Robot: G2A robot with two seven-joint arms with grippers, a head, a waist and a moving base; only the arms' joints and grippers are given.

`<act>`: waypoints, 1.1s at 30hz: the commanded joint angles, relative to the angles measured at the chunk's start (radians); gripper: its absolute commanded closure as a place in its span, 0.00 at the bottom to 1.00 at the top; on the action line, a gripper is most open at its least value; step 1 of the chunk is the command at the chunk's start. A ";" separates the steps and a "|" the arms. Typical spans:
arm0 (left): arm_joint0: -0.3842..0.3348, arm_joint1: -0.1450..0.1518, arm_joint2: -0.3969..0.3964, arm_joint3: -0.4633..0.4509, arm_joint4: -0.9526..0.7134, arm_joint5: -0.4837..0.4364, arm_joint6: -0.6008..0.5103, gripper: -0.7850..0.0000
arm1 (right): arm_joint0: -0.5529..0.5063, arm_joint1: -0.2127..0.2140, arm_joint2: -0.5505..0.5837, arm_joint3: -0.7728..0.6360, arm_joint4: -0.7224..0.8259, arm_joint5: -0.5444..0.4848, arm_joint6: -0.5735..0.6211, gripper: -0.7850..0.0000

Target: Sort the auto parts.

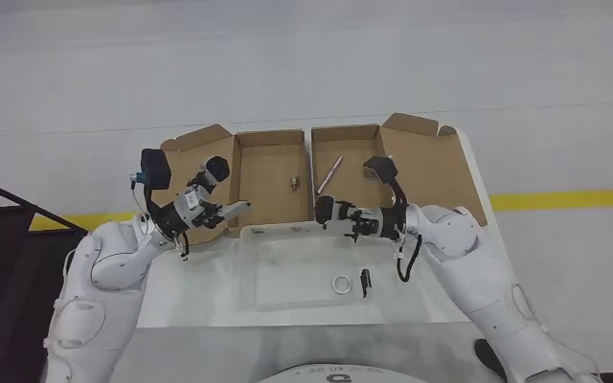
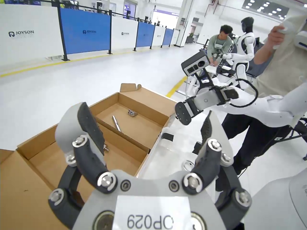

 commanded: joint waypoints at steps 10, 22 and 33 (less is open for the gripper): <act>0.000 0.000 0.000 0.000 0.000 0.000 0.000 0.00 | 0.005 0.036 -0.029 -0.151 -0.457 0.400 0.256 0.19; 0.000 0.000 0.000 0.000 0.000 0.000 0.000 0.00 | 0.003 0.044 -0.074 -0.212 -0.596 0.451 0.275 0.00; 0.000 0.000 0.000 0.000 0.000 0.000 0.000 0.00 | 0.042 0.054 -0.167 -0.235 -0.905 0.580 0.418 0.06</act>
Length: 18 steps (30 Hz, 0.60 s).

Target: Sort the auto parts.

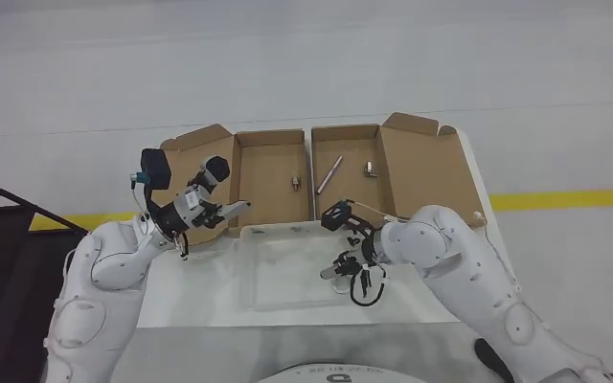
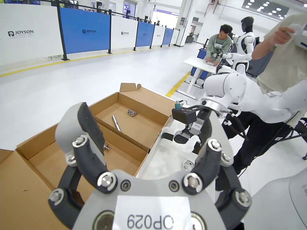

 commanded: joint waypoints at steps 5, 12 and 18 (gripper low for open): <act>0.000 0.000 0.000 0.000 0.000 0.000 0.000 0.00 | 0.013 0.005 -0.038 -0.027 -0.100 0.023 0.072 0.39; 0.000 0.000 0.000 0.000 0.000 0.000 0.000 0.00 | 0.052 -0.003 -0.109 0.003 -0.178 0.063 0.099 0.54; 0.000 0.000 0.000 0.000 0.000 0.000 0.000 0.00 | 0.089 -0.011 -0.144 0.030 -0.178 0.072 0.103 0.54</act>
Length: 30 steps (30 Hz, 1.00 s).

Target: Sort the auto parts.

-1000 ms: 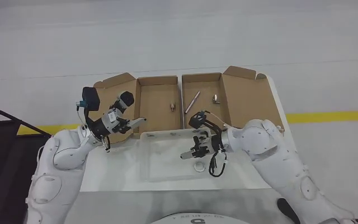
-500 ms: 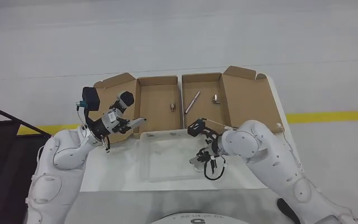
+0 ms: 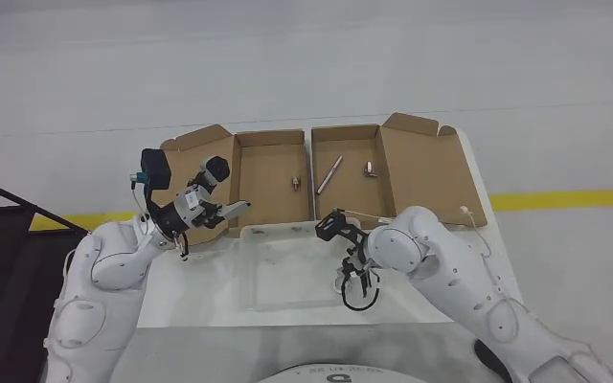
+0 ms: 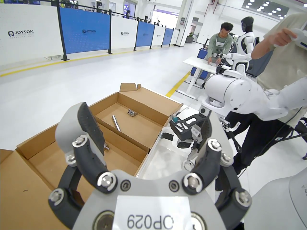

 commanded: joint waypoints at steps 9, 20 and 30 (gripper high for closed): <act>0.000 0.000 0.000 0.000 0.000 0.000 0.000 0.00 | 0.072 -0.025 -0.127 0.059 -0.082 -0.001 0.048 0.55; 0.000 0.000 0.000 0.000 0.000 0.000 0.000 0.00 | 0.137 -0.058 -0.230 0.122 -0.104 0.016 0.054 0.56; 0.000 0.000 0.000 0.000 0.000 0.000 0.000 0.00 | 0.170 -0.081 -0.281 0.181 -0.106 0.031 0.054 0.56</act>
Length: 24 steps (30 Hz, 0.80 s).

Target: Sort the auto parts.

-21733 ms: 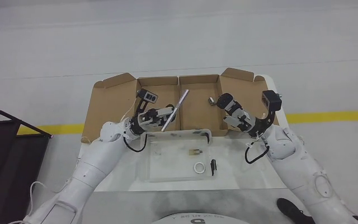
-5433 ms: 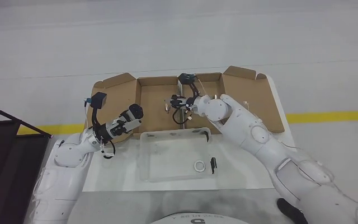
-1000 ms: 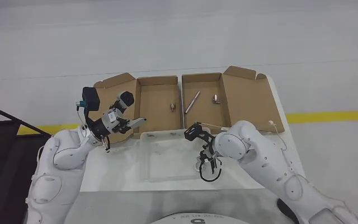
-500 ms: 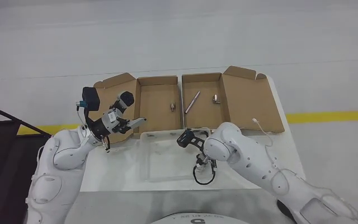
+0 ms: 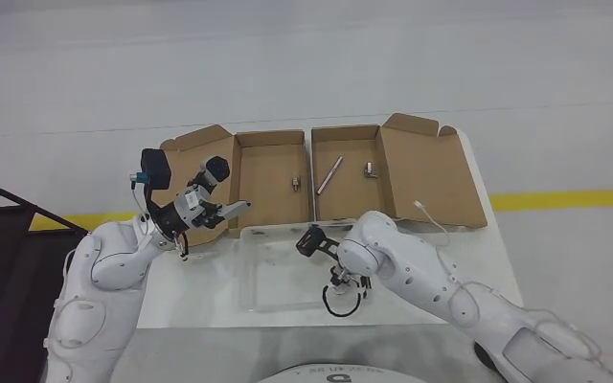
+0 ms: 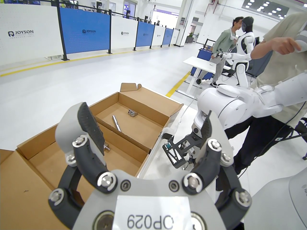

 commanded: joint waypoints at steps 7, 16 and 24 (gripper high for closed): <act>0.000 0.000 0.000 0.000 0.000 0.000 0.000 0.00 | 0.016 -0.012 0.004 0.027 0.008 0.027 -0.022 0.59; 0.000 0.000 0.000 0.000 0.000 0.000 0.000 0.00 | -0.020 0.010 0.091 -0.027 0.022 0.027 -0.051 0.70; 0.000 0.000 0.000 0.000 0.000 0.000 0.000 0.00 | -0.052 0.026 0.144 -0.055 0.041 0.000 -0.063 0.73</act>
